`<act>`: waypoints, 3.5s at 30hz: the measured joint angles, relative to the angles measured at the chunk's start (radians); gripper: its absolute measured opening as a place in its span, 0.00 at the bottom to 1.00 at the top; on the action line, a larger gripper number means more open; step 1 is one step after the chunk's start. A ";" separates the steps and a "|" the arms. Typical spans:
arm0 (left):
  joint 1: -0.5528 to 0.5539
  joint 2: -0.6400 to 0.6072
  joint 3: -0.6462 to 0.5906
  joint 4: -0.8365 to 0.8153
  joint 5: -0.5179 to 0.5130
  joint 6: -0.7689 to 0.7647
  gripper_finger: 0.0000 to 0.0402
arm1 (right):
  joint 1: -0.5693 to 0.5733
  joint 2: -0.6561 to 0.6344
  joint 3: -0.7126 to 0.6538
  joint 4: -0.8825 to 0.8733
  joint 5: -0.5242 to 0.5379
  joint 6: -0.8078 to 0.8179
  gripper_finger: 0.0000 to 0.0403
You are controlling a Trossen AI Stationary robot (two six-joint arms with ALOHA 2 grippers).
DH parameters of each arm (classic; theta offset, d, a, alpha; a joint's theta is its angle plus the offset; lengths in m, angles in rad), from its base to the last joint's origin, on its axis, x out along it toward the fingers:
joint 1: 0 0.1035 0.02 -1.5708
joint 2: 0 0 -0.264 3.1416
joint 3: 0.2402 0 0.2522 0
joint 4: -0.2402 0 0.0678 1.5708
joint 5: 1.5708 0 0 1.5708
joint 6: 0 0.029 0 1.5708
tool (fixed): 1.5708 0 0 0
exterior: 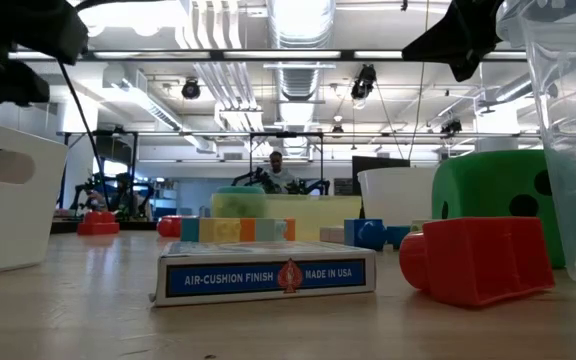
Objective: Pick & Place Toys
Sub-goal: Put the bottom orange game piece into the white bin, then put the white and blue deck of cards into the transparent bin
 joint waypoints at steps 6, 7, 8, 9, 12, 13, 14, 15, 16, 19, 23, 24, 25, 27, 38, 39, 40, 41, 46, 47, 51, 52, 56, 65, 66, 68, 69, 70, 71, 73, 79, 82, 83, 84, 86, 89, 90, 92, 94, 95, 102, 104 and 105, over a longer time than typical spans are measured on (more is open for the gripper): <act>0.000 0.000 -0.014 0.039 -0.009 -0.001 0.30 | 0.000 0.000 0.000 0.000 0.000 0.000 0.05; 0.000 0.000 -0.016 0.042 -0.013 -0.001 0.30 | 0.000 0.000 0.000 0.000 0.000 0.000 0.05; 0.000 0.000 -0.020 0.050 -0.019 -0.001 0.30 | 0.000 0.000 0.000 0.000 0.000 0.000 0.05; 0.000 0.002 -0.021 0.056 -0.022 -0.001 0.30 | 0.000 0.000 0.000 0.000 0.000 0.000 0.05; 0.000 0.003 -0.021 0.076 -0.027 0.011 0.30 | 0.000 0.000 0.000 0.000 0.000 0.000 0.05; 0.000 0.003 -0.021 0.082 -0.028 0.012 0.30 | 0.000 0.000 0.000 0.000 0.000 0.000 0.05; 0.000 0.004 -0.021 0.088 -0.033 0.013 0.30 | 0.000 0.000 0.000 0.000 0.000 0.000 0.05; 0.000 0.004 -0.021 0.089 -0.038 0.014 0.30 | 0.000 0.000 0.000 0.000 0.000 0.000 0.05; 0.000 0.004 -0.021 0.089 -0.039 0.015 0.30 | 0.000 0.000 0.000 0.000 0.000 0.000 0.05; 0.000 0.011 -0.021 0.090 -0.041 0.015 0.30 | 0.000 0.000 0.000 0.000 0.000 0.000 0.05; 0.000 0.019 -0.020 0.092 -0.044 0.024 0.30 | 0.000 0.000 0.000 0.000 0.000 0.000 0.05; 0.000 0.022 -0.019 0.093 -0.045 0.026 0.30 | 0.000 0.000 0.000 -0.001 0.000 0.000 0.05; 0.000 0.024 -0.019 0.096 -0.045 0.031 0.30 | 0.000 0.000 0.000 0.000 0.000 0.000 0.05; 0.000 0.029 -0.019 0.104 -0.048 0.043 0.30 | 0.000 0.000 0.000 -0.001 0.000 0.000 0.05; 0.000 0.031 -0.021 0.117 -0.057 0.045 0.30 | 0.000 0.000 0.000 0.000 0.000 0.000 0.05; 0.000 0.031 -0.021 0.117 -0.060 0.045 0.30 | 0.000 0.000 0.000 -0.001 0.000 0.000 0.05; 0.000 0.031 -0.021 0.119 -0.062 0.045 0.30 | 0.000 0.000 0.000 -0.001 0.000 0.000 0.05; 0.000 0.032 -0.021 0.120 -0.065 0.045 0.30 | 0.000 0.000 0.000 -0.001 0.000 0.000 0.05; 0.000 0.032 -0.022 0.126 -0.075 0.036 0.30 | 0.000 0.000 0.000 -0.001 0.000 0.000 0.05; 0.000 0.032 -0.022 0.133 -0.078 0.034 0.30 | 0.000 0.000 0.000 0.000 0.000 0.000 0.05; 0.000 0.037 -0.026 0.136 -0.076 0.035 0.30 | 0.000 0.000 0.000 -0.001 0.000 0.000 0.05; -0.001 0.035 -0.026 0.139 -0.076 0.035 0.30 | 0.000 0.000 0.000 -0.001 0.000 0.000 0.05; 0.000 0.035 -0.026 0.139 -0.076 0.037 0.30 | 0.000 0.000 0.000 -0.001 0.000 0.000 0.05; 0.000 0.034 -0.024 0.141 -0.076 0.040 0.37 | 0.000 0.000 0.000 -0.001 0.000 0.000 0.05; 0.000 0.034 -0.024 0.141 -0.075 0.041 0.37 | 0.000 0.000 0.000 -0.001 0.000 0.000 0.05; 0.000 0.034 -0.024 0.142 -0.063 0.041 0.38 | 0.000 0.000 0.000 -0.001 0.000 0.000 0.05; 0.000 0.034 -0.024 0.142 -0.055 0.042 0.38 | 0.000 0.000 0.000 -0.001 0.000 0.000 0.05; 0.000 0.034 -0.023 0.142 -0.048 0.042 0.38 | 0.000 0.000 0.000 -0.001 0.000 0.000 0.05; 0.000 0.034 -0.023 0.142 -0.042 0.042 0.38 | 0.000 0.000 0.000 -0.001 0.000 0.000 0.05; 0.000 0.033 -0.023 0.142 -0.037 0.041 0.39 | 0.000 0.000 0.000 -0.001 0.000 0.000 0.05; 0.001 0.033 -0.022 0.142 -0.037 0.041 0.39 | 0.000 0.000 0.000 -0.001 0.000 0.000 0.05; 0.004 0.033 -0.018 0.143 -0.037 0.041 0.39 | 0.000 0.000 0.000 -0.001 0.000 0.000 0.05; 0.004 0.033 -0.016 0.144 -0.037 0.041 0.39 | 0.000 0.000 0.000 -0.001 0.000 0.000 0.05; 0.005 0.033 -0.014 0.144 -0.037 0.041 0.39 | 0.000 0.000 0.000 -0.001 0.000 0.000 0.05; 0.008 0.033 -0.010 0.147 -0.037 0.036 0.39 | 0.000 0.000 0.000 -0.001 0.000 0.000 0.05; 0.016 0.032 -0.006 0.145 -0.036 0.011 0.41 | 0.000 0.000 0.000 -0.001 0.000 0.000 0.05; 0.019 0.032 -0.005 0.149 -0.029 0.006 0.43 | 0.000 0.000 0.000 -0.001 0.000 0.000 0.05; 0.028 0.032 -0.005 0.153 -0.002 0.000 0.47 | 0.000 0.000 0.000 -0.001 0.000 0.000 0.05; 0.035 0.032 -0.005 0.153 0.019 -0.009 0.54 | 0.000 0.000 0.000 -0.001 0.000 0.000 0.05; 0.037 0.032 -0.005 0.153 0.026 -0.009 0.58 | 0.000 0.000 0.000 0.000 0.000 0.000 0.05; 0.038 0.031 -0.005 0.153 0.030 -0.009 0.79 | 0.000 0.000 0.000 -0.001 0.000 0.000 0.05; 0.038 0.031 -0.005 0.153 0.030 -0.009 0.82 | 0.000 0.000 0.000 -0.001 0.000 0.000 0.05; 0.038 0.031 -0.005 0.153 0.030 -0.009 0.83 | 0.000 0.000 0.000 -0.001 0.000 0.000 0.05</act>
